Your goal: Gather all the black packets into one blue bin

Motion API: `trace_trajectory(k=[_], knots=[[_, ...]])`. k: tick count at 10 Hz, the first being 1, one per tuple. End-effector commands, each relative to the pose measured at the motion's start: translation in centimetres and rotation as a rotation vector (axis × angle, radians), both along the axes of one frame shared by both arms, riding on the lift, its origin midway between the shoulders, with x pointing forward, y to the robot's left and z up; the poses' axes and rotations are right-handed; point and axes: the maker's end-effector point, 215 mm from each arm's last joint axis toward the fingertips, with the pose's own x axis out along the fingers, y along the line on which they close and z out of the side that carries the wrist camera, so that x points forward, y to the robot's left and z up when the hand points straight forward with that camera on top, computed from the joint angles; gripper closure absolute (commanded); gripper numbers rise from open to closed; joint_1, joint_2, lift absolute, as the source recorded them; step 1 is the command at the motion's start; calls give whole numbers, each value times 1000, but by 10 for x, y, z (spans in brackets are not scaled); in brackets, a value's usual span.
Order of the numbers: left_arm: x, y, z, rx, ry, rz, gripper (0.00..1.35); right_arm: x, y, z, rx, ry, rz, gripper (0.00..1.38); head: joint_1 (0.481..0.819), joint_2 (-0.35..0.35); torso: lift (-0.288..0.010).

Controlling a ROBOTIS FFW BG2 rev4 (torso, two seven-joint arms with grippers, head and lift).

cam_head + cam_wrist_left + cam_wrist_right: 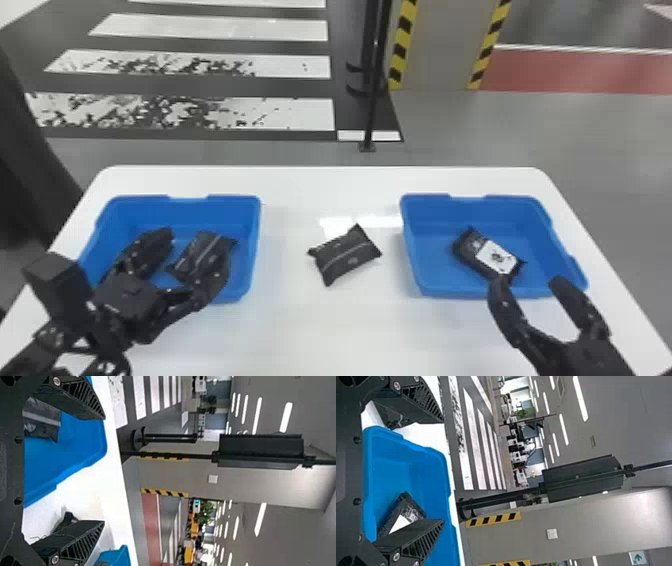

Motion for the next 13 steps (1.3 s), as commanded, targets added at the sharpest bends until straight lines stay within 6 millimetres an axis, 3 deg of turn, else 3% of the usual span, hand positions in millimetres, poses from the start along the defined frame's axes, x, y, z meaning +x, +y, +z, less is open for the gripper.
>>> trace_trajectory(k=[1,2,4,5,9,11,13], knots=[[20,-40,-11,1,52,-90,91,0,1,-2,9,4,0,130,695,-92,-110],[32,-71,-17,10,95,-157,91,1,5,-3,16,3,5,130,695,-123,-110],[56,-113,-30,28,174,-239,98,4,11,-4,31,1,18,130,695,-172,-110],[62,-132,-45,73,242,-283,98,4,11,-4,31,1,18,130,695,-197,-110],[83,-158,-96,241,421,-353,137,11,22,-3,58,-9,36,130,695,-246,-110],[87,-173,-106,331,475,-404,131,16,28,-6,74,-8,47,130,695,-250,-110],[95,-166,-113,396,504,-394,117,20,35,-7,93,-10,58,130,695,-251,-110]])
